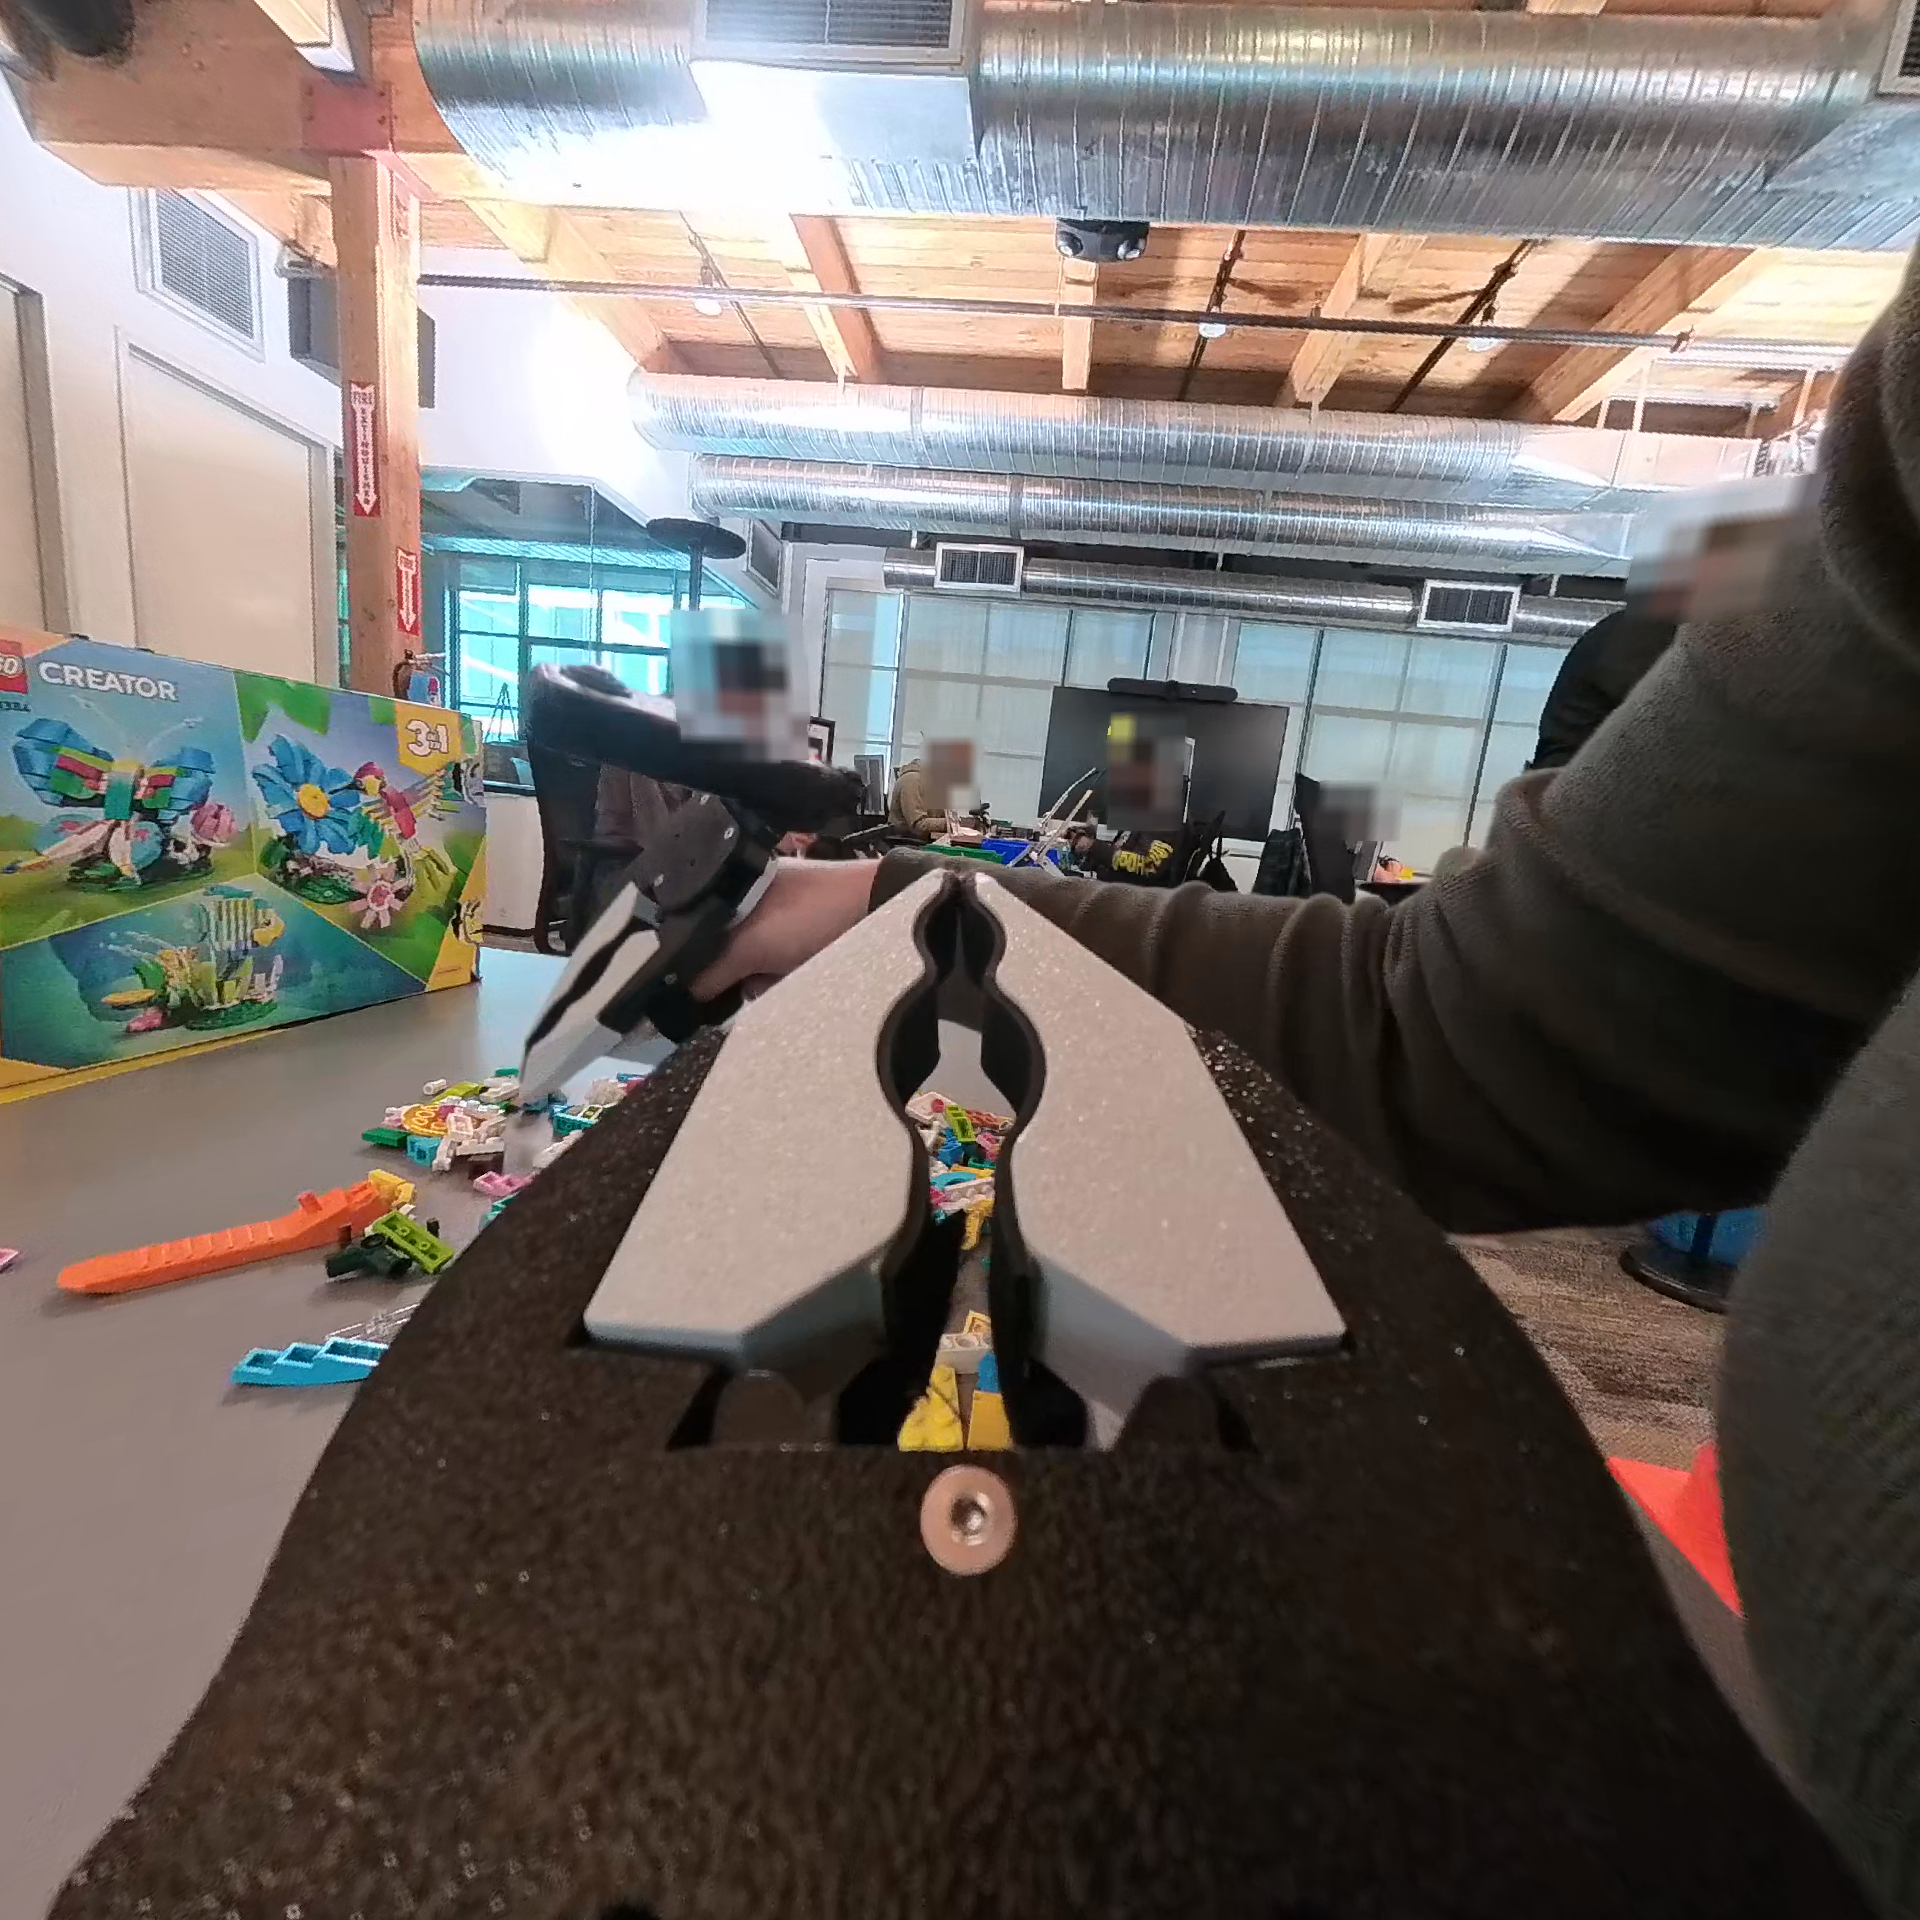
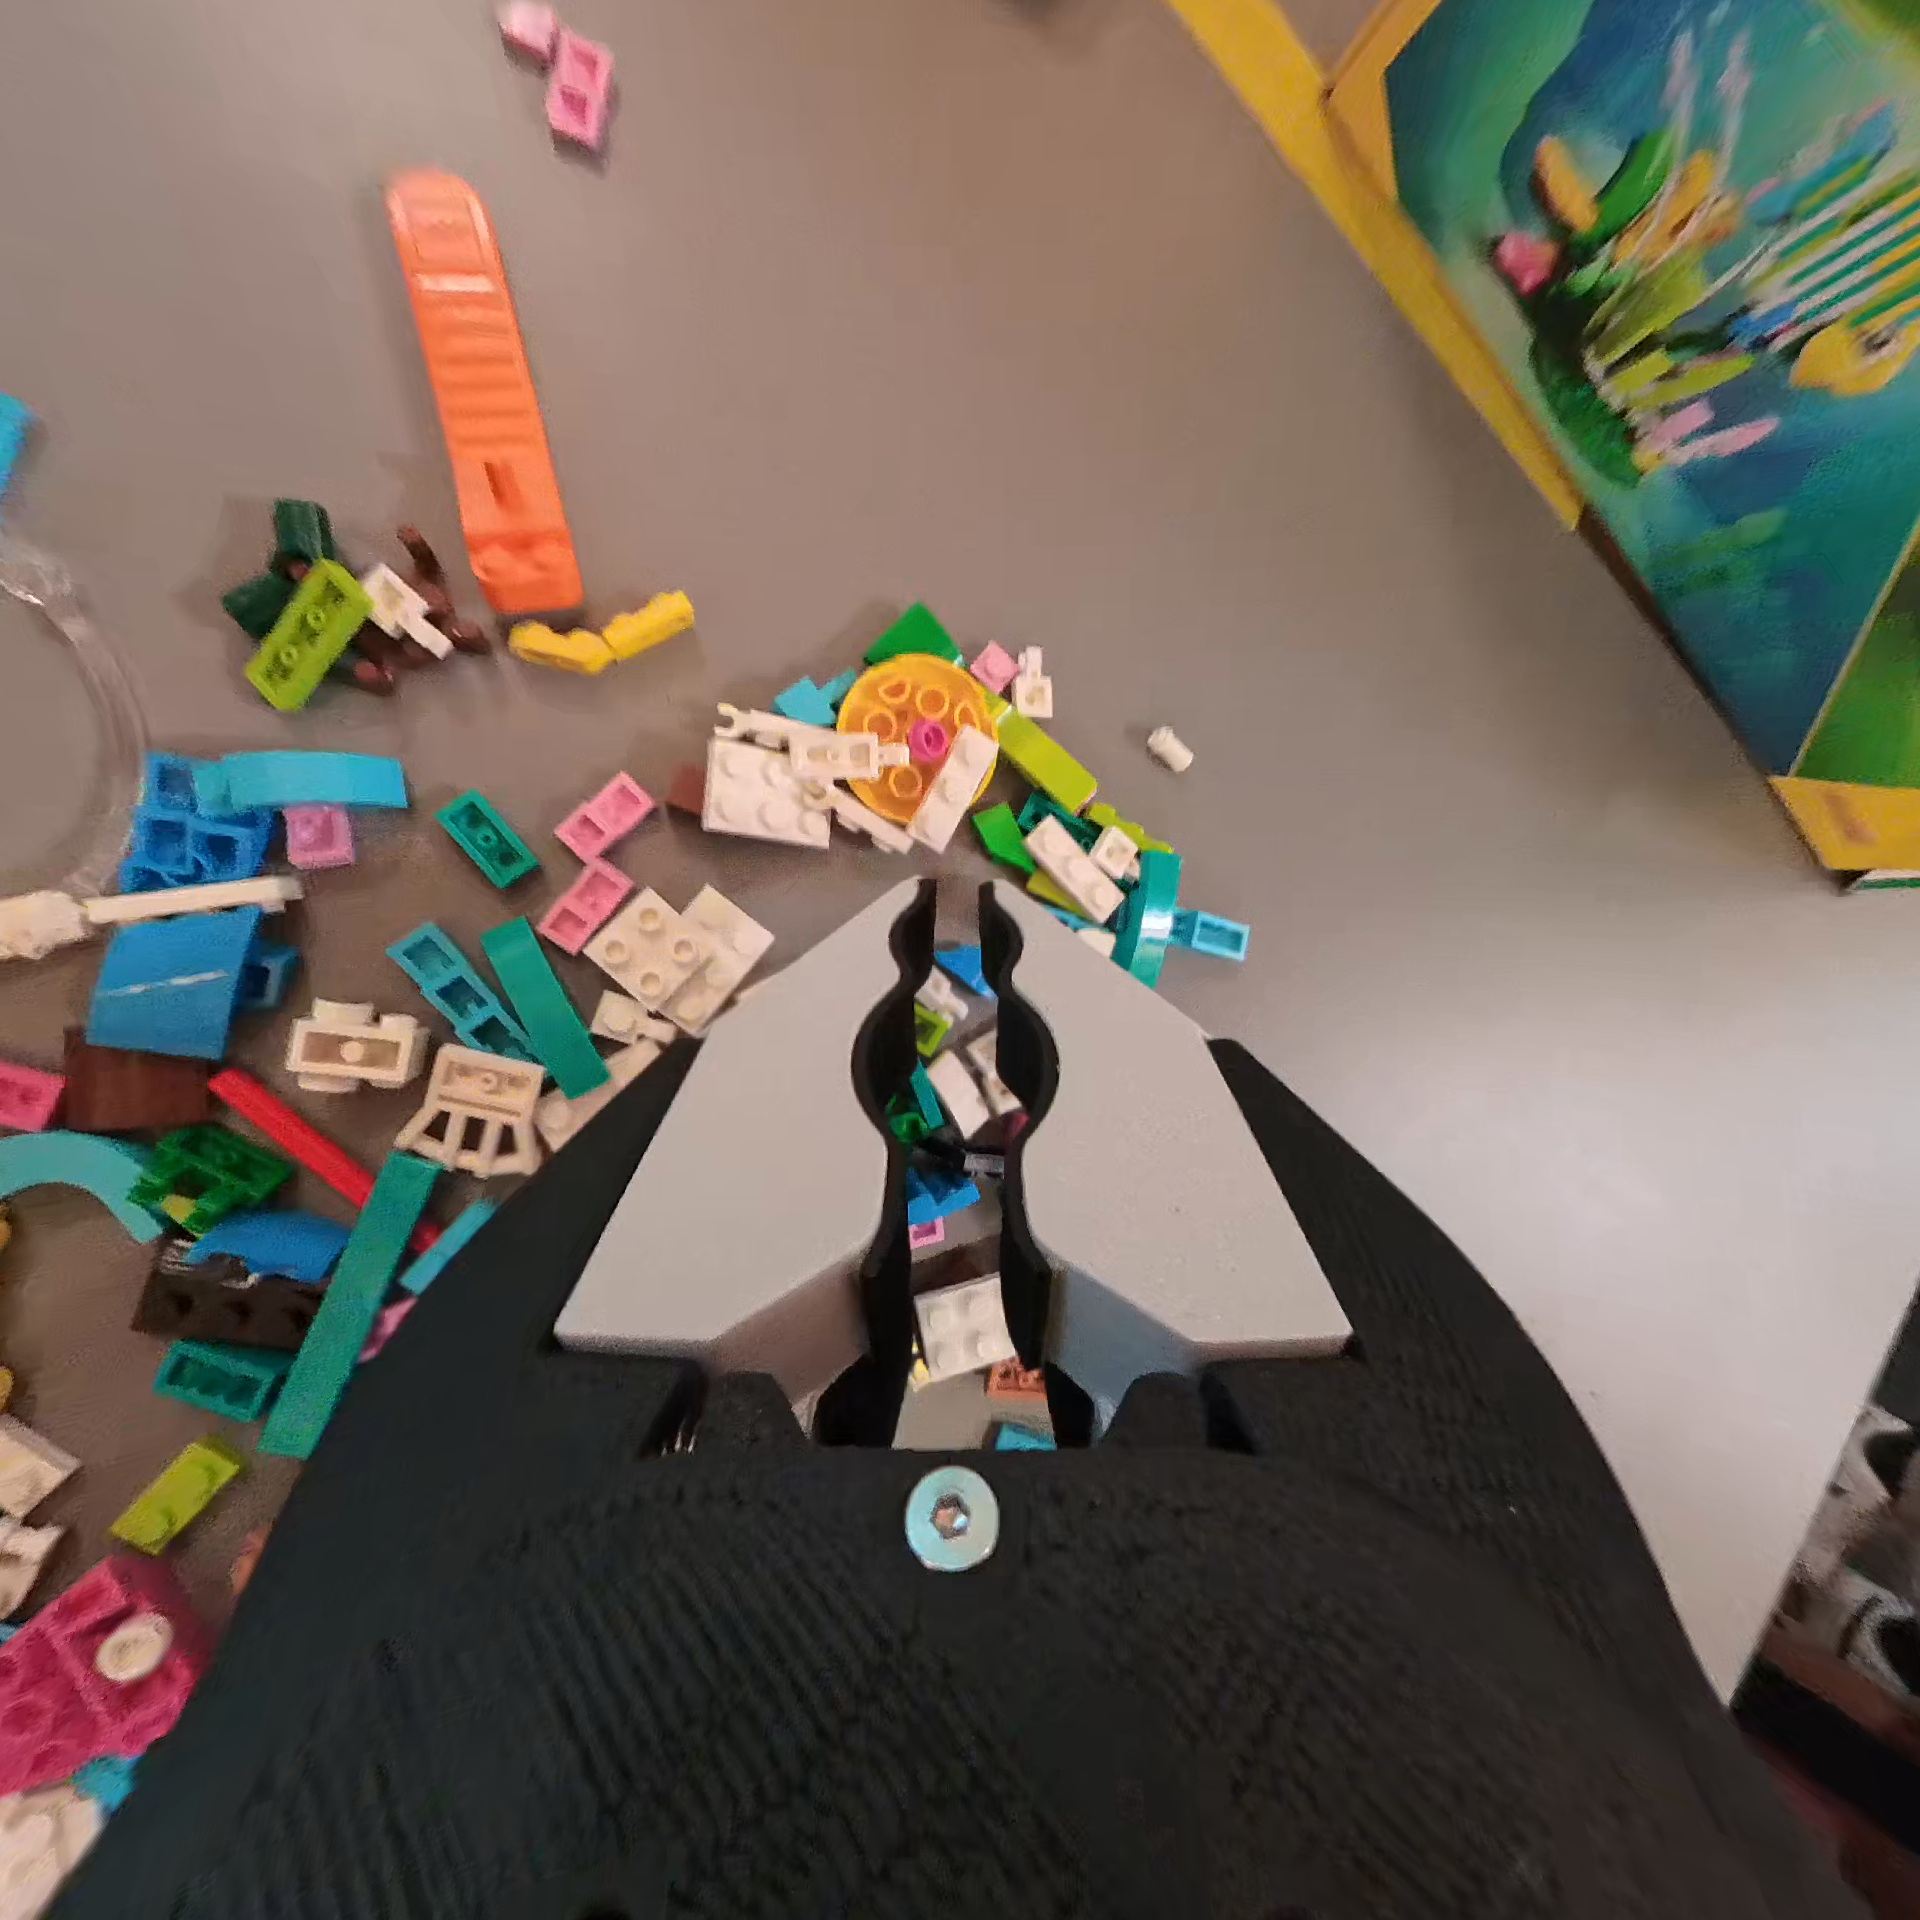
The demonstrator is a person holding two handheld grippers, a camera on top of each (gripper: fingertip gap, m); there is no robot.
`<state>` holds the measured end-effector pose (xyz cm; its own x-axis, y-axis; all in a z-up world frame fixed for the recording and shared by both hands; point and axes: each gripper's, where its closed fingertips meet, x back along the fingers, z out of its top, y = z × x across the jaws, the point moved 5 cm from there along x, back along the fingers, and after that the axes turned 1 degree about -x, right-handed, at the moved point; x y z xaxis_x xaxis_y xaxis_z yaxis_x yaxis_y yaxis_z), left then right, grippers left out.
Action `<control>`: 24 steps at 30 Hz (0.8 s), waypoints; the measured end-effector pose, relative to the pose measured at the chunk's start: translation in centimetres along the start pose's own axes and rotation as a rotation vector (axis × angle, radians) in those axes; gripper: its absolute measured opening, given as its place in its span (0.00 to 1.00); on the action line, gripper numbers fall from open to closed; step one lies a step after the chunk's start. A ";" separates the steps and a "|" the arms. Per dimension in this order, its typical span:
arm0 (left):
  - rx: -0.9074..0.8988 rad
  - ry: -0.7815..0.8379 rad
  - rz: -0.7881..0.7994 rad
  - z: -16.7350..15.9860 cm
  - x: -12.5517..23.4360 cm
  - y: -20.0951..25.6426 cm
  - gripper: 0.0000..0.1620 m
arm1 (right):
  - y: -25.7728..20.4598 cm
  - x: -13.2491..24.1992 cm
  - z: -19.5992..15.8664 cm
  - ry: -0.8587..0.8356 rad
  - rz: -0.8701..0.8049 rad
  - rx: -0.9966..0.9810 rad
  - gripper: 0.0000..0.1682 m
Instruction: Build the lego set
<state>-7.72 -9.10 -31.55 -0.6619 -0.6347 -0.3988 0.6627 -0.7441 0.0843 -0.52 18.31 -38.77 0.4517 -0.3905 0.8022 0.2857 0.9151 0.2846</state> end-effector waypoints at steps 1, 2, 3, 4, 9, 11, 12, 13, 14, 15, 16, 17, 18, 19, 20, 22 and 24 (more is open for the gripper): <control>-0.001 0.001 0.002 0.0 0.0 0.0 0.00 | 0.1 -0.3 -0.4 -0.029 0.003 0.002 0.04; -0.002 0.001 0.003 0.0 0.0 0.0 0.00 | 0.2 -0.5 -0.6 -0.049 0.006 0.005 0.05; -0.001 0.001 0.002 0.0 0.0 0.0 0.00 | 0.2 -0.8 -0.7 -0.052 0.013 0.003 0.04; -0.001 0.001 0.002 0.0 0.0 0.0 0.00 | 0.2 -0.9 -0.5 -0.038 0.017 -0.005 0.04; 0.003 0.005 0.008 0.1 0.0 -0.1 0.00 | 0.9 -1.3 -0.2 -0.025 0.035 -0.046 0.07; 0.003 0.005 0.013 0.1 0.0 -0.2 0.00 | 1.0 -1.4 -0.1 -0.011 0.061 -0.070 0.09; 0.004 0.005 0.013 0.1 0.0 -0.2 0.00 | 1.1 -1.5 0.0 -0.005 0.073 -0.080 0.10; 0.005 0.005 0.013 0.1 0.0 -0.2 0.00 | 1.2 -1.6 0.1 -0.002 0.082 -0.086 0.10; 0.005 0.005 0.013 0.1 0.0 -0.2 0.00 | 1.3 -1.7 0.2 0.002 0.091 -0.089 0.10; 0.005 0.005 0.013 0.1 0.0 -0.2 0.00 | 1.4 -1.8 0.3 0.003 0.097 -0.091 0.11; 0.005 0.004 0.012 0.1 0.0 -0.2 0.00 | 1.5 -1.9 0.3 0.004 0.100 -0.090 0.12; 0.005 0.004 0.012 0.1 0.0 -0.2 0.00 | 1.6 -1.9 0.4 0.006 0.107 -0.087 0.12; 0.006 0.004 0.013 0.1 0.0 -0.2 0.00 | 1.6 -2.0 0.4 0.008 0.117 -0.085 0.12; 0.006 0.004 0.012 0.1 0.0 -0.2 0.00 | 1.6 -2.0 0.4 0.007 0.127 -0.086 0.11; 0.005 0.004 0.012 0.1 0.0 -0.2 0.00 | 1.6 -2.0 0.4 0.003 0.137 -0.090 0.11; 0.007 0.004 0.013 0.1 0.0 -0.3 0.00 | 1.6 -2.0 0.3 -0.005 0.148 -0.086 0.09; 0.011 0.004 0.014 0.1 0.0 -0.3 0.00 | 1.6 -1.8 0.1 -0.010 0.147 -0.075 0.09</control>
<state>-7.95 -8.87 -31.50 -0.6509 -0.6443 -0.4015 0.6683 -0.7372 0.0996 -0.97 20.45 -39.71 0.4850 -0.2514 0.8376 0.2792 0.9522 0.1241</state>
